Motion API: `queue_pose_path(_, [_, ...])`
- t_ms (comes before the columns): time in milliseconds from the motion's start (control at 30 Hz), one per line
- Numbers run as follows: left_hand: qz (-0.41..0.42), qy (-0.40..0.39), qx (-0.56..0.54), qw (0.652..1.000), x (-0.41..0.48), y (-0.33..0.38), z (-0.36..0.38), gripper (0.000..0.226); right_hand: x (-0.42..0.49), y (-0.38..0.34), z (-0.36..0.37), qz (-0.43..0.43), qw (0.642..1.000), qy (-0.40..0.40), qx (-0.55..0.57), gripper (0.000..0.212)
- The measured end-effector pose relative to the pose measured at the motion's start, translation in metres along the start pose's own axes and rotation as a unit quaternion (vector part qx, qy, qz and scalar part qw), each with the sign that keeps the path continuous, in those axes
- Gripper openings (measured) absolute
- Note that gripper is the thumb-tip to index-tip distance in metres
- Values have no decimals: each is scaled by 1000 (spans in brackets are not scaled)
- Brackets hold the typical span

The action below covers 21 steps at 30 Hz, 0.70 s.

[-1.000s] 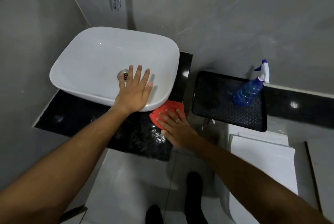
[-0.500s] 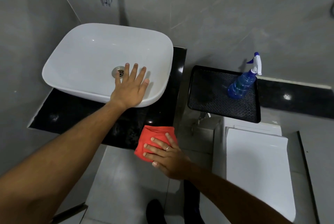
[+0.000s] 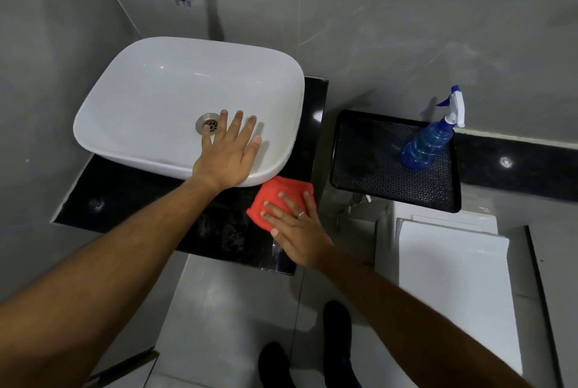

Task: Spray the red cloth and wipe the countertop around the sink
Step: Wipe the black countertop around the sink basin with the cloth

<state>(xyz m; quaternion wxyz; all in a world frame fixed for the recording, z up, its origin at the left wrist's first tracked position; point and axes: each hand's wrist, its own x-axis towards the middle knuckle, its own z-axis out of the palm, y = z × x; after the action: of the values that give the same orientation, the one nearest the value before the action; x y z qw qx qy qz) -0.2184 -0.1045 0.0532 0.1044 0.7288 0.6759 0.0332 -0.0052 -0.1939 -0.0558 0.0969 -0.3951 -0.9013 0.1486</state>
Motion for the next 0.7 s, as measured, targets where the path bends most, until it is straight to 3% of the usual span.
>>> queue_pose_path(233, [-1,-19,9,1000,0,1,-2,61,-65,-43,37,-57,998,16,18,46])
queue_pose_path(300, [-3,-27,12,1000,-1,1,-3,61,-63,-46,39,-22,999,36,22,45])
queue_pose_path(367, [-2,-32,11,999,-1,2,-4,62,-60,-54,44,69,992,76,73,44])
queue_pose_path(500, [-3,-34,9,999,-2,2,-3,62,-49,-71,52,258,923,149,244,52])
queue_pose_path(700, [0,-27,4,1000,0,0,-2,73,-22,-57,43,336,816,185,432,71])
